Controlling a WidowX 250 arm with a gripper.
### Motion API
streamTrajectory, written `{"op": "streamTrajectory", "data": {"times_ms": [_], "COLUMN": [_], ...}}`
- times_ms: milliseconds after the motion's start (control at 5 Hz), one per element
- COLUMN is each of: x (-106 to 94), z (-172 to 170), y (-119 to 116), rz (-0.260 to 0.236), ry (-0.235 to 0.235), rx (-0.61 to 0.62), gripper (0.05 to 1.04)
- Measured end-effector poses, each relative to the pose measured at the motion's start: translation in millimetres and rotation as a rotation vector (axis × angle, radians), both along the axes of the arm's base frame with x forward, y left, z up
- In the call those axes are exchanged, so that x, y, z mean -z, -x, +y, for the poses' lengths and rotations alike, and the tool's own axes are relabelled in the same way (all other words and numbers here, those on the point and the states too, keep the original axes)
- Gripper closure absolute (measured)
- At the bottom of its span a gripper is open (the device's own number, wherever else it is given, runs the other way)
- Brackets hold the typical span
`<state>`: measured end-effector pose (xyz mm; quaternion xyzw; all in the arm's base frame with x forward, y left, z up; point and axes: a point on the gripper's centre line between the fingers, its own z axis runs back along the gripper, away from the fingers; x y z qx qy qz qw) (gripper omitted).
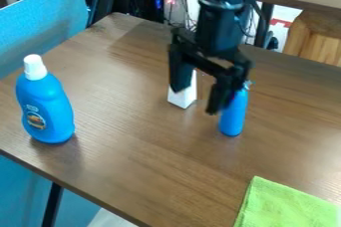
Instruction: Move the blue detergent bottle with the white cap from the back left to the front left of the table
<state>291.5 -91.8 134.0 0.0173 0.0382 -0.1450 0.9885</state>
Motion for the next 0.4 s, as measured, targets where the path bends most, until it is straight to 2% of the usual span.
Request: {"op": "streamTrajectory", "data": {"times_ms": [200, 400], "x": [9.8, 22.6], "z": [-19, -32], "y": [12, 16], "rz": [0.011, 0.001], "ry": [-0.004, 0.049], "rx": [0.002, -0.057], "gripper": [0.079, 0.079]}}
